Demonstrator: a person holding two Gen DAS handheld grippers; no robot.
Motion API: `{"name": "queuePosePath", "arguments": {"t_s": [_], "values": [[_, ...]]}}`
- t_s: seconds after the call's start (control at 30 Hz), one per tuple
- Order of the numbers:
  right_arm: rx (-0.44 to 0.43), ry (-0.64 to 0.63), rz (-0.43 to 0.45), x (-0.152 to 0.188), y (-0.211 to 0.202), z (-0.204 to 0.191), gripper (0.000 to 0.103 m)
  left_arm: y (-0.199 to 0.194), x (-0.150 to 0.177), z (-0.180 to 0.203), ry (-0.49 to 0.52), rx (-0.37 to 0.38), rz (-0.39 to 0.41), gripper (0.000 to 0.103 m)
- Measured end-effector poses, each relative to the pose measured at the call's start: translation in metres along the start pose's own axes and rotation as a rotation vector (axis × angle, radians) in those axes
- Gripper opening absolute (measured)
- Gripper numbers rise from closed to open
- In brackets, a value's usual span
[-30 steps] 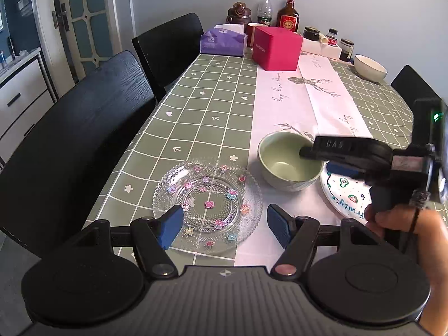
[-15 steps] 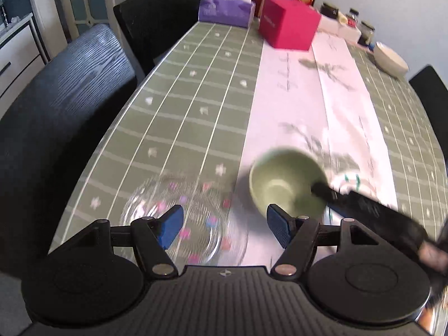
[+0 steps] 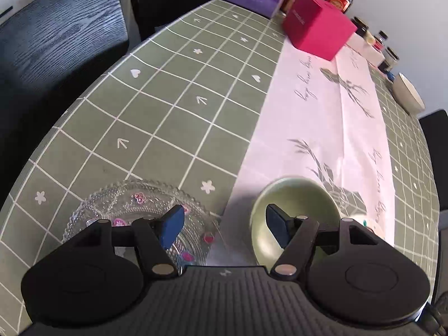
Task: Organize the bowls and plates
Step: 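Close the right gripper on the sage-green bowl rim while the left gripper grips it too, then lift and carry the sage-green bowl with both grippers to the steel bowl stack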
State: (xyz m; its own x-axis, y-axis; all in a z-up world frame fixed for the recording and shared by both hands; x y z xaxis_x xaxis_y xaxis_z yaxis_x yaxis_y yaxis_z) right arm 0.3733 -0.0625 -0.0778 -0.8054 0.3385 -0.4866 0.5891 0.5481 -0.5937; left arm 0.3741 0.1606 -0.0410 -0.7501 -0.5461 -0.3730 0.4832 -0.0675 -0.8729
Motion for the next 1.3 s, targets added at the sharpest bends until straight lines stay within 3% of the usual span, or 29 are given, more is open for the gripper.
{"name": "queuePosePath", "arguments": {"t_s": [0.1, 0.13, 0.4, 0.57, 0.63, 0.87, 1.0, 1.07, 1.2, 1.3], "values": [[0.018, 0.0, -0.015, 0.001, 0.005, 0.0, 0.025, 0.01, -0.002, -0.001, -0.02, 0.007, -0.017, 0.078], [0.031, -0.009, -0.018, 0.001, 0.007, -0.002, 0.028, 0.012, -0.001, 0.0, -0.019, 0.004, -0.016, 0.084], [0.063, -0.021, -0.025, 0.012, 0.019, -0.015, 0.027, 0.015, 0.0, 0.008, -0.001, -0.027, 0.032, 0.09], [0.069, -0.026, -0.009, 0.014, 0.019, -0.016, 0.027, 0.019, 0.005, 0.018, 0.073, -0.068, 0.044, 0.091], [0.059, -0.017, -0.01, 0.013, 0.019, -0.013, 0.026, 0.016, 0.003, 0.017, 0.059, -0.03, 0.024, 0.086], [0.005, 0.04, -0.035, 0.009, 0.017, 0.001, 0.023, 0.018, -0.016, 0.0, -0.101, 0.111, -0.059, 0.09], [-0.009, 0.054, -0.043, 0.008, 0.016, 0.004, 0.022, 0.014, -0.021, -0.008, -0.173, 0.215, -0.054, 0.079], [-0.009, 0.056, -0.043, 0.008, 0.016, 0.004, 0.022, 0.012, -0.024, -0.011, -0.192, 0.265, -0.057, 0.079], [-0.021, 0.072, -0.045, 0.008, 0.016, 0.006, 0.022, 0.024, -0.024, -0.009, -0.194, 0.247, -0.11, 0.076], [-0.024, 0.077, -0.048, 0.007, 0.015, 0.007, 0.022, 0.03, -0.022, -0.003, -0.174, 0.255, -0.133, 0.08]]}}
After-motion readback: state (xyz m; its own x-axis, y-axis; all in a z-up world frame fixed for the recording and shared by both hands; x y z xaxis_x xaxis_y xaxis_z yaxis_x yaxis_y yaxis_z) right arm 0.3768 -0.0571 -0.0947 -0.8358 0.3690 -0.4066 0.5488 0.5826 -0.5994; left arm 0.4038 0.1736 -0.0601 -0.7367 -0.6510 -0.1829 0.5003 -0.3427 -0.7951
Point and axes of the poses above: each gripper's, at about its wrist camera, not at the fingertips, and y roughly the way its jaws point, z to its right, x to its underside, the point moved 1 cm from there along y, roughly the way its jaws point, and after that the axes turned 8 degrees about -y, right-handed, at the moved point
